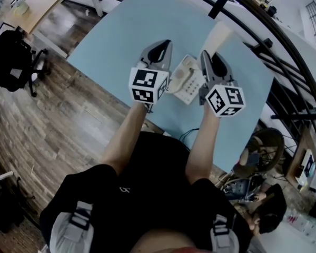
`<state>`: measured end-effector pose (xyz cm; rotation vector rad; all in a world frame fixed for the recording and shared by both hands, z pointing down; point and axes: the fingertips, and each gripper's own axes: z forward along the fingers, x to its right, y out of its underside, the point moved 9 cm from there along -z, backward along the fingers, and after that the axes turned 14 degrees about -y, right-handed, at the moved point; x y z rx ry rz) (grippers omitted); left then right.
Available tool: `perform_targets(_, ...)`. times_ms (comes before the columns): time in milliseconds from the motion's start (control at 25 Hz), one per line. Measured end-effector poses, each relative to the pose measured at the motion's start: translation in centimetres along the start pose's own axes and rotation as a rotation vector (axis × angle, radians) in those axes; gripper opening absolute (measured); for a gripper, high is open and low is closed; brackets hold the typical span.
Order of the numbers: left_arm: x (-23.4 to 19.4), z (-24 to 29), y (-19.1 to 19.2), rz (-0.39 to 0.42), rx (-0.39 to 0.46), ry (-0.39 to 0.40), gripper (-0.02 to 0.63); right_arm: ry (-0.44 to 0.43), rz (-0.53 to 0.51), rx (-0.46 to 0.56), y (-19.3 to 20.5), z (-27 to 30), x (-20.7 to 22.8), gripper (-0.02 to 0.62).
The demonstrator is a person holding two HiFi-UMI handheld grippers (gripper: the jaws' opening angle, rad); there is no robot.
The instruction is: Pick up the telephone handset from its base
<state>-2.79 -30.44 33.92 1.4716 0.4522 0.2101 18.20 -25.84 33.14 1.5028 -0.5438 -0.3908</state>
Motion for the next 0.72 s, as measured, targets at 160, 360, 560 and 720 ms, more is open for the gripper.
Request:
perform_targets(160,0.05,0.2,0.14,-0.002,-0.004,0.003,0.0,0.003,0.005,-0.007,0.19,0.07,0.16,0.08)
perform_targets(360,0.18,0.23,0.38,-0.003,-0.011,0.002,0.0,0.012,0.005,-0.01,0.27,-0.23,0.42,0.08)
perform_targets(560,-0.43,0.5,0.57,-0.011,-0.017,0.003,0.0,0.017,0.0,-0.017,0.47,0.22,0.23,0.08)
perform_targets(720,-0.41,0.72,0.77,-0.016,-0.017,0.008,0.0,0.019,-0.006,-0.014,0.6,0.2,0.28,0.081)
